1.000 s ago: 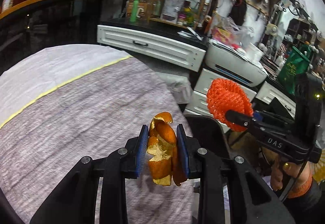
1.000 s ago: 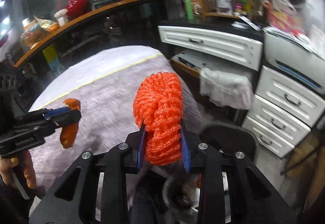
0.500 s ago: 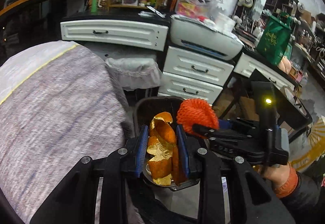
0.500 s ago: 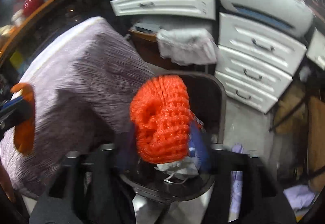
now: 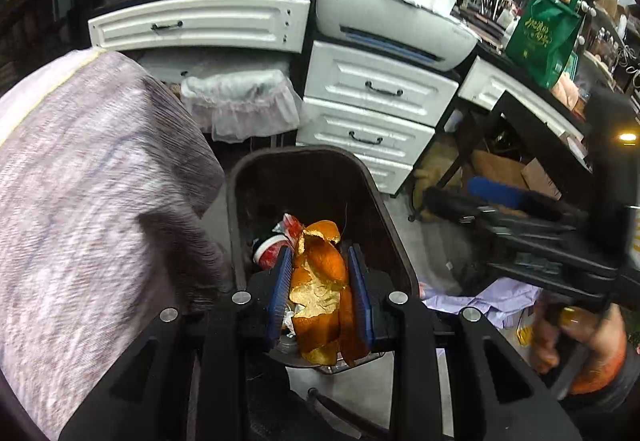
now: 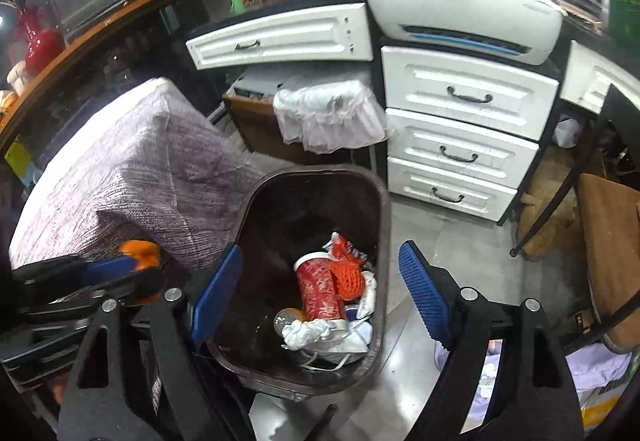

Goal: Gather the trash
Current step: 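Carry peel and orange net over the bin and open both tools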

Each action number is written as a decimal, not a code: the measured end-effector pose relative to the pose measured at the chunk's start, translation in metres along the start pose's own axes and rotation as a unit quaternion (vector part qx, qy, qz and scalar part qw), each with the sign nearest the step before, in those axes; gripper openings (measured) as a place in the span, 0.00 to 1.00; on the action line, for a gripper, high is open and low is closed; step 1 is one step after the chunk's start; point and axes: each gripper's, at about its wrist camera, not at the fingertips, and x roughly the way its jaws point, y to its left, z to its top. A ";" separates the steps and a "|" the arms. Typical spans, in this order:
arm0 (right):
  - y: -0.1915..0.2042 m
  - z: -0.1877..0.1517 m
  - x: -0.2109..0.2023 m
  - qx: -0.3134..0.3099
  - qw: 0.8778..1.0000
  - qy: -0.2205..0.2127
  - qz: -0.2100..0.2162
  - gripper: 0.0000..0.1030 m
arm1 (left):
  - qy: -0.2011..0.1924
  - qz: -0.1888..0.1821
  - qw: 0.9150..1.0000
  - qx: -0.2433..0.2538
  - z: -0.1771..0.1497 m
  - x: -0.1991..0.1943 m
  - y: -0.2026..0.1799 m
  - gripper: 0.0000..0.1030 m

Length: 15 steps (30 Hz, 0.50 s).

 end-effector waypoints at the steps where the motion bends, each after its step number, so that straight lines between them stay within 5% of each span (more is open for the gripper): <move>1: -0.003 -0.001 -0.003 0.002 1.000 -0.002 -0.002 0.80 | 0.005 0.000 1.000 0.002 0.000 0.004 -0.001 0.28; 10: -0.031 -0.002 -0.025 0.036 0.999 -0.024 -0.011 0.81 | 0.051 0.000 0.999 0.016 -0.001 0.053 -0.015 0.33; 12: -0.034 -0.001 -0.028 0.042 0.999 -0.030 -0.010 0.82 | 0.047 -0.006 0.999 0.021 0.000 0.056 -0.018 0.43; 15: -0.036 0.000 -0.031 0.042 0.998 -0.037 -0.014 0.82 | 0.034 -0.010 0.999 0.017 0.002 0.053 -0.020 0.73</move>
